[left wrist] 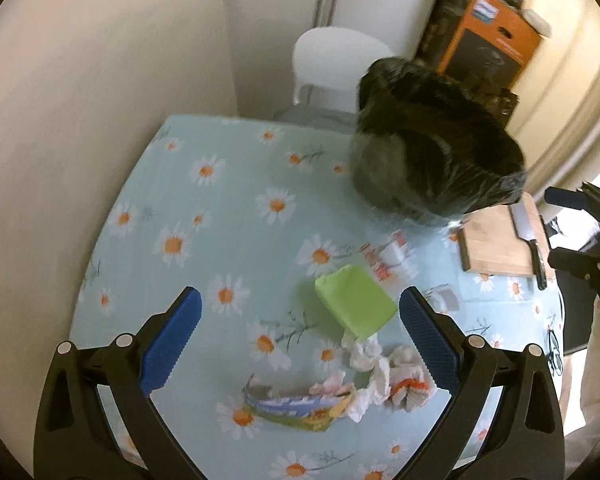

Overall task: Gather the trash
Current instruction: 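Move both tools back over the table toward the remaining trash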

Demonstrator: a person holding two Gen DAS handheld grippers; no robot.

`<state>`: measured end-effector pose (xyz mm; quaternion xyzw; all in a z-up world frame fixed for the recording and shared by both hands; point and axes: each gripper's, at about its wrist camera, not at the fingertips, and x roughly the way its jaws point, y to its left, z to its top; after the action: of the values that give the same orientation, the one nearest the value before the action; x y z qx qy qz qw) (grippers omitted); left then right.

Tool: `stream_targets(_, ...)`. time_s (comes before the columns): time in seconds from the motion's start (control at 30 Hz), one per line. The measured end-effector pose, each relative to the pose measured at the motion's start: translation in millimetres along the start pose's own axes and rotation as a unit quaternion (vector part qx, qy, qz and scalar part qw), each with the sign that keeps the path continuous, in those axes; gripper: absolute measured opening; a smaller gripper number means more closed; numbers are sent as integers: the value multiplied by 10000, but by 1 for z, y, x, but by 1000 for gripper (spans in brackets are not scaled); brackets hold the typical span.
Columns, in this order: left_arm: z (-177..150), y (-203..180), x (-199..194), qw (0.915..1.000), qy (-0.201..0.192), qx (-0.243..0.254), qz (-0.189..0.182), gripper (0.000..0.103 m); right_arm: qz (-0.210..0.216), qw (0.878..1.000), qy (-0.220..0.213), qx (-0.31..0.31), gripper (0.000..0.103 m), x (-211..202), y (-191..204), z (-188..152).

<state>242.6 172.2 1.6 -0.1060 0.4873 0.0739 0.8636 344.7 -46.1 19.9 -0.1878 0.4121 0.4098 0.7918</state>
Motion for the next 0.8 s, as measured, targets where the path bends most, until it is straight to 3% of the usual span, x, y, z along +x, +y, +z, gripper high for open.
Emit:
stream_targets(0.4,-42,21,21,9949,520,-732,455,97,123,9985,516,-121,88,43,15,-17)
stream_targets(0.8,-71,25,48,9835,1044,-1396,494,97,221,9955,864,-333,88,80,37,-34)
